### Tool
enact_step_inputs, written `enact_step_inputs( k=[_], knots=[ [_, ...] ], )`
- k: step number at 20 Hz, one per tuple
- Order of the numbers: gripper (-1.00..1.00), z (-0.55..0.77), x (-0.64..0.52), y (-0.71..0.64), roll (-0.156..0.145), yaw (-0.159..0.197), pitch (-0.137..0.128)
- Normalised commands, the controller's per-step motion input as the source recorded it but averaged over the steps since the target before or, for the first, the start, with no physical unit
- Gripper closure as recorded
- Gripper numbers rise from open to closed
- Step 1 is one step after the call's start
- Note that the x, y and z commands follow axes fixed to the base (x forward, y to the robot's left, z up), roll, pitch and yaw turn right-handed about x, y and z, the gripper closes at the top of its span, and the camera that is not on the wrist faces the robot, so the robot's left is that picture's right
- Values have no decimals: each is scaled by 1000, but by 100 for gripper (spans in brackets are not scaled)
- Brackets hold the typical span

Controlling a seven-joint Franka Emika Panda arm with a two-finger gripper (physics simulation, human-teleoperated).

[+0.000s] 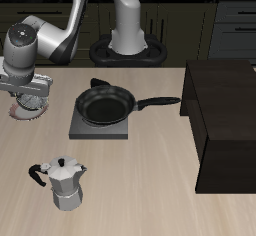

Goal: Place the bowl on the plate

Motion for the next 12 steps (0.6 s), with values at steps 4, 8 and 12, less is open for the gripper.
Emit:
enact_step_inputs(
  k=[4,8,12],
  knots=[
    [100,-169,44,51,16,26,44],
    [100,-205,13,-31,-27,27,57],
    [100,-12,-45,-60,-44,62,-18]
  ],
)
